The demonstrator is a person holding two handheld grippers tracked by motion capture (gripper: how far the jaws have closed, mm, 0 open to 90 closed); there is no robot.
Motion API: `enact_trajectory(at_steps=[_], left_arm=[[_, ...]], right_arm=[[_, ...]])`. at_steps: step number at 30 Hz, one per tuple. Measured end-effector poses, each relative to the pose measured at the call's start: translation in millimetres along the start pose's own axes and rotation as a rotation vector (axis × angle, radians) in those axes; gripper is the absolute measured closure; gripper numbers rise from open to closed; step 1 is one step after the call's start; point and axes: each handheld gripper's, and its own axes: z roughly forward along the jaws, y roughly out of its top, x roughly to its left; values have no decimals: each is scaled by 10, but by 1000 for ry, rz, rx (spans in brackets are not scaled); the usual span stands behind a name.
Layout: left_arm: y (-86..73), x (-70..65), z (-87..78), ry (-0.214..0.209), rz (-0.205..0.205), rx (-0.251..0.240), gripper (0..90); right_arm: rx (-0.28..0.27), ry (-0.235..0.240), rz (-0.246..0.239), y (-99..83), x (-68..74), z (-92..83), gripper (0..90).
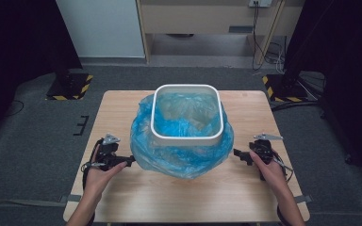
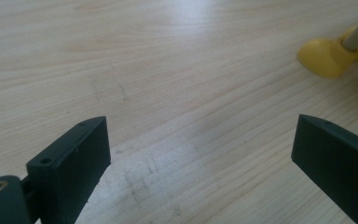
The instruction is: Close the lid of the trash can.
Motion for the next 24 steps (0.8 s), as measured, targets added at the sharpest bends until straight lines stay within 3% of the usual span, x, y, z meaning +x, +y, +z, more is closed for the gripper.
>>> enact_trajectory(at_steps=[13,24], left_arm=[[-170,43,244,-5,-25,89,41],[-243,29,257,-3,-33,47,27]], right_arm=[[1,-3,-4,-2,6,-1,73],[8,-14,-13,-13,31,-7,68]])
